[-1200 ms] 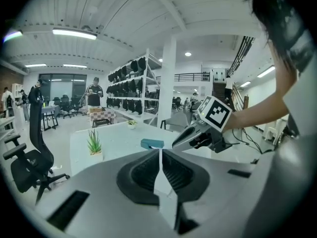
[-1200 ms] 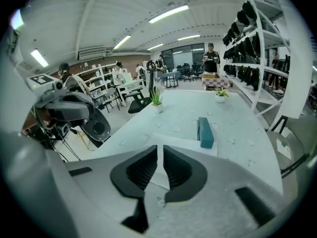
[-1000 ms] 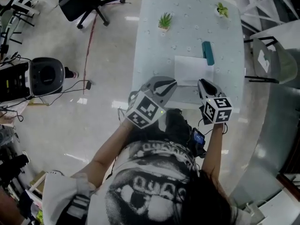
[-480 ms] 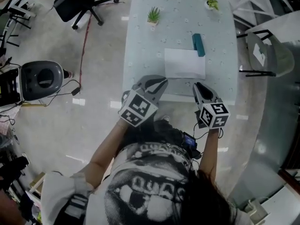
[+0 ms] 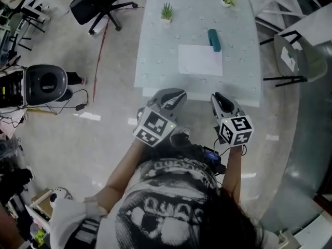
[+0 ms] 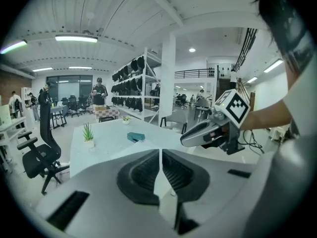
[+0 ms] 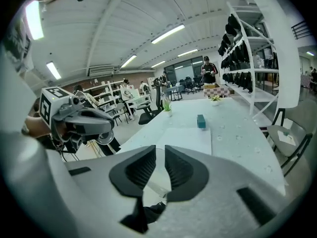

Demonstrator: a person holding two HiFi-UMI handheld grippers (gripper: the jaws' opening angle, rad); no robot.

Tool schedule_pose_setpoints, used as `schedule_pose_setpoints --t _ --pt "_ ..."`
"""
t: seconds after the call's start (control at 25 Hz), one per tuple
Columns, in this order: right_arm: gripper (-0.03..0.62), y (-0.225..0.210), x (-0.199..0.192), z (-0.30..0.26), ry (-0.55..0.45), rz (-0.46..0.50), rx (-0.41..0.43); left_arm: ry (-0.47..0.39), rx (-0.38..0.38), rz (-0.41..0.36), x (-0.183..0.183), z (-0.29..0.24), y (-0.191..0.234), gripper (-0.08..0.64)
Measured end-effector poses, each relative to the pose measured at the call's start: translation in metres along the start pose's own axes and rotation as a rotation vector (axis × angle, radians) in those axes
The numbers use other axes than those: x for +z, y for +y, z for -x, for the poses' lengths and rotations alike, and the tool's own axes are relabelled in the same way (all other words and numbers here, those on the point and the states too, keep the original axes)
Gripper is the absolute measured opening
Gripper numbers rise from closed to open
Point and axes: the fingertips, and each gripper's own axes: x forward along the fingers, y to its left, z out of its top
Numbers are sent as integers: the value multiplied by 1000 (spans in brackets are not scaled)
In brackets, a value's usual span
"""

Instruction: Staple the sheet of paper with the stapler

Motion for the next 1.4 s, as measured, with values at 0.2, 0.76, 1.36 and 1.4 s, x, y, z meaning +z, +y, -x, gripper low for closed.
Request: schedule_pose_setpoints --t 0.2,0.76,1.36,1.4 --pt "48 21 -5 23 -44 48 50 0 55 -20 -6 27 -30 15" --pt "0 80 -40 89 -112 125 100 -38 204 21 -28 92 -89 15" --pt "-3 90 -49 119 -161 212 131 -48 185 -8 -27 88 -136 15" --pt "-3 90 -49 119 -161 214 133 -48 184 -10 -27 88 -137 15"
